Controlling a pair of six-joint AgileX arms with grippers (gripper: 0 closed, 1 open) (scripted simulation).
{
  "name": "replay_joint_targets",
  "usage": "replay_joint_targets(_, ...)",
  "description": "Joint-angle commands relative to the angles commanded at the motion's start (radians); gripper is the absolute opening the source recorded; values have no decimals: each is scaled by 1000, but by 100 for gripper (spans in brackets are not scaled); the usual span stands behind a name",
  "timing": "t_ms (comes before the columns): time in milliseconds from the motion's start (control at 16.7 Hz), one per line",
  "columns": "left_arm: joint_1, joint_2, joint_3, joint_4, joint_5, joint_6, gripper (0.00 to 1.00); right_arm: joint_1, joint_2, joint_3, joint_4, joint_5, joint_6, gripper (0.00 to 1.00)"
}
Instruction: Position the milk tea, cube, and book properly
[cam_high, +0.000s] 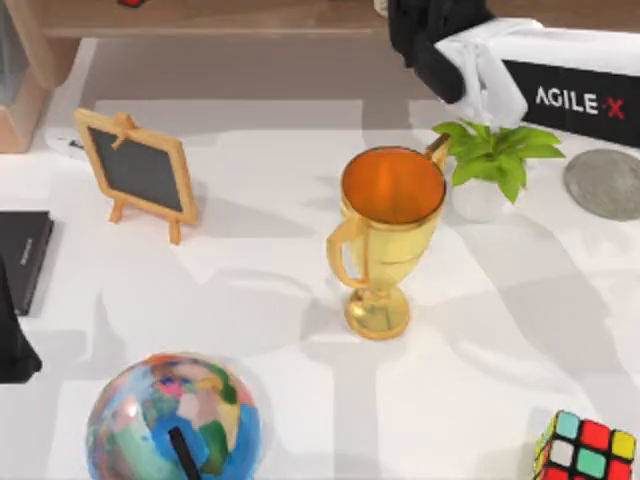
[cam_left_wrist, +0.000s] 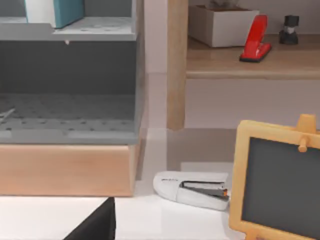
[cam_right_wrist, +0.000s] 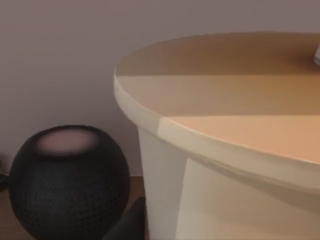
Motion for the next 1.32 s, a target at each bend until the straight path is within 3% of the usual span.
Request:
replay_joint_targets(480, 0, 0, 0, 0, 0, 0, 100, 9, -18, -15, 9, 2, 1, 0)
replay_joint_targets(960, 0, 0, 0, 0, 0, 0, 100, 88, -243, -346, 100, 81, 4, 0)
replay_joint_targets(1320, 0, 0, 0, 0, 0, 0, 100, 92, -257, -370, 108, 87, 7, 0)
